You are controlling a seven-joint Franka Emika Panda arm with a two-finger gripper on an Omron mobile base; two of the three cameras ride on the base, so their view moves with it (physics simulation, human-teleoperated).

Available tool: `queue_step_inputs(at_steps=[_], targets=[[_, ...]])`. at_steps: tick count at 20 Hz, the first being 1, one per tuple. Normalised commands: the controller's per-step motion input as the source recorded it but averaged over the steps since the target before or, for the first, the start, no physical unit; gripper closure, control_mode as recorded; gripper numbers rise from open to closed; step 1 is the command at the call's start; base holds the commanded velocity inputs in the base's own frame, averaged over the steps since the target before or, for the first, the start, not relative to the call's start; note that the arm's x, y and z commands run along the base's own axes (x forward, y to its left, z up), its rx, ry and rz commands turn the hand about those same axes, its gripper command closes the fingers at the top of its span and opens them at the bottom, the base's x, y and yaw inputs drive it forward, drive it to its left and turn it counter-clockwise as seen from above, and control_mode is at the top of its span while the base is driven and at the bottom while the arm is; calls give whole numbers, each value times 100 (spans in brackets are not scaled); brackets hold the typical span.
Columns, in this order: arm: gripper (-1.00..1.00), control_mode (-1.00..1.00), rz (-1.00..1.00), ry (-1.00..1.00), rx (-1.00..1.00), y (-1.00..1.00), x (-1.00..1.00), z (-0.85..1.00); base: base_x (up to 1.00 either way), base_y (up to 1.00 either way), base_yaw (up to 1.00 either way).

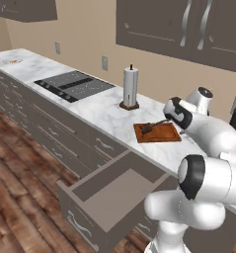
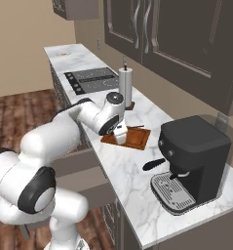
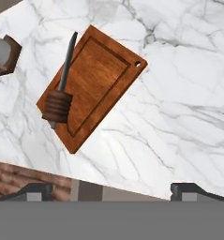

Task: Pick up the knife from the drawer and place it on the cutting board. Then place the meat from the plate to the cutting board.

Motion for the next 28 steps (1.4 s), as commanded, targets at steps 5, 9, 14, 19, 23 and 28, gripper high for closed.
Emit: queue_step_inputs(at_steps=[5, 9, 14, 19, 23, 28], targets=[[-100, -100, 10, 5, -6, 12, -66, 32, 0, 0, 0], [-100, -100, 26, 0, -14, 15, -68, 22, 0, 0, 0], [-100, -100, 31, 0, -15, 25, -70, 26, 0, 0, 0], [-100, -100, 28, 0, -12, 24, -48, 27, 0, 0, 0], [-100, -100, 23, -2, -7, 24, -45, 20, 0, 0, 0], [-100, -100, 12, -1, -11, 35, -35, 10, 0, 0, 0]])
